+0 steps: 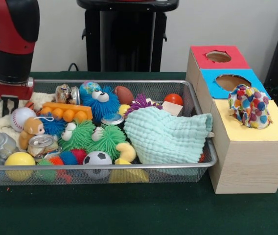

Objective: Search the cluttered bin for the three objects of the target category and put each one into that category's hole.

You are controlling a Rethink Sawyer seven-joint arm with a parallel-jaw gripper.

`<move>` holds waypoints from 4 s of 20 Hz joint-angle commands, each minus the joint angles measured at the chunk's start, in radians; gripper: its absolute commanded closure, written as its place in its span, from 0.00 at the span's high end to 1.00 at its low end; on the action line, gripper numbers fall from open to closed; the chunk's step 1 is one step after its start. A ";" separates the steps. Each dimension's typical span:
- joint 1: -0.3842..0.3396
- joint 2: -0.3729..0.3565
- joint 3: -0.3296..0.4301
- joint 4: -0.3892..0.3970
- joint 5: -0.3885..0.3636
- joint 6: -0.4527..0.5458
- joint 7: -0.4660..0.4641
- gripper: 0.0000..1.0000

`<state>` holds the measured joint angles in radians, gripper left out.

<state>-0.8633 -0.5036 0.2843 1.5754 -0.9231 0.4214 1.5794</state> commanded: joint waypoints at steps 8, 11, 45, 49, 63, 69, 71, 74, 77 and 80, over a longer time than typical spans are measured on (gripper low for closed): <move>0.113 -0.213 0.142 0.173 0.317 0.223 0.028 0.00; 0.160 -0.244 0.115 0.186 0.350 0.228 0.070 0.00; 0.265 -0.200 0.005 0.101 0.390 0.206 -0.078 0.00; 0.220 -0.147 0.027 0.006 0.327 0.209 -0.184 0.00; 0.120 -0.091 0.117 -0.173 0.214 0.294 -0.374 0.00; 0.090 -0.071 0.145 -0.227 0.190 0.321 -0.429 0.00; 0.084 -0.069 0.149 -0.240 0.183 0.327 -0.433 0.00; 0.076 -0.069 0.162 -0.249 0.179 0.339 -0.448 0.00; 0.071 -0.073 0.178 -0.239 0.172 0.338 -0.461 1.00; 0.082 -0.082 0.168 -0.226 0.188 0.350 -0.421 1.00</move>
<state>-0.7885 -0.6154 0.3716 1.3643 -0.7012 0.6317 1.4679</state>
